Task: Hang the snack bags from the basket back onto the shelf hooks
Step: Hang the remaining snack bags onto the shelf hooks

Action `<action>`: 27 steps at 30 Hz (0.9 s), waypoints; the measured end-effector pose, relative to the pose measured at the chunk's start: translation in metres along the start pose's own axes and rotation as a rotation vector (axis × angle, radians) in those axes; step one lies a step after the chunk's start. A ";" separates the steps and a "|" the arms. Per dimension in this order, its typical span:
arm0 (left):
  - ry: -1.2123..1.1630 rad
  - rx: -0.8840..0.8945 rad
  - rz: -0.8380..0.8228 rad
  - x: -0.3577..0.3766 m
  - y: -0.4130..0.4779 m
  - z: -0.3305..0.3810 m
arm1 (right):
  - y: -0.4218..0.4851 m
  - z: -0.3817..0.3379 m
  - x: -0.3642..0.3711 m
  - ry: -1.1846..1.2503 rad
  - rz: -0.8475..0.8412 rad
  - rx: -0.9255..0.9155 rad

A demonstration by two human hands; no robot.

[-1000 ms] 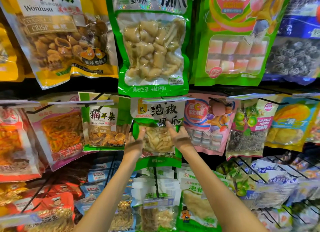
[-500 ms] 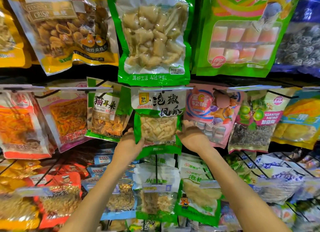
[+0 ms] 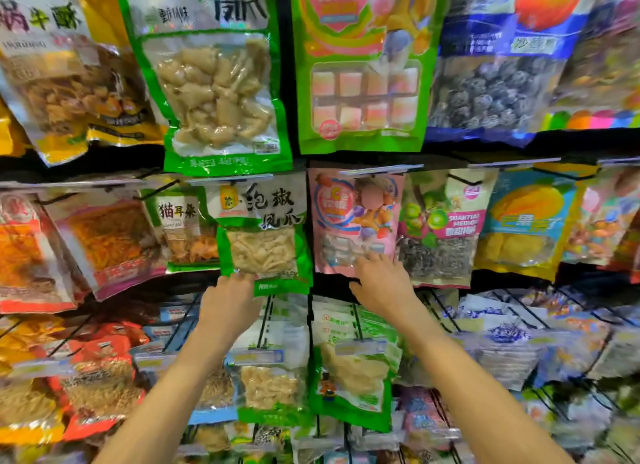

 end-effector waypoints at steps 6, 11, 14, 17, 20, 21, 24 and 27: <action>-0.024 0.022 -0.024 -0.007 -0.023 0.049 | -0.043 0.037 -0.007 0.004 -0.016 -0.023; -0.110 0.033 0.002 -0.016 -0.040 0.089 | -0.067 0.057 -0.008 -0.033 0.005 -0.042; -0.234 0.042 0.004 -0.021 -0.041 0.105 | -0.068 0.064 -0.013 -0.003 0.023 -0.041; -0.455 0.002 -0.045 -0.024 -0.035 0.116 | -0.059 0.070 -0.018 0.096 0.065 -0.016; -0.705 -0.018 -0.071 -0.025 -0.023 0.128 | -0.046 0.076 -0.019 0.320 0.147 0.028; -0.779 -0.039 -0.095 -0.024 -0.017 0.131 | -0.042 0.078 -0.018 0.407 0.179 0.061; -0.962 -0.097 -0.177 -0.021 0.003 0.138 | -0.029 0.081 -0.011 0.567 0.297 0.144; -1.059 -0.143 -0.187 -0.018 0.018 0.149 | -0.017 0.082 0.001 0.720 0.366 0.212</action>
Point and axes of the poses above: each hand's wrist, its own y-axis towards the middle knuckle, its own x-axis out of the palm, z = x × y, the point moved 2 cm from there along y, towards the middle knuckle, and after that the axes turned 13 degrees about -x, right-handed, at the moved point
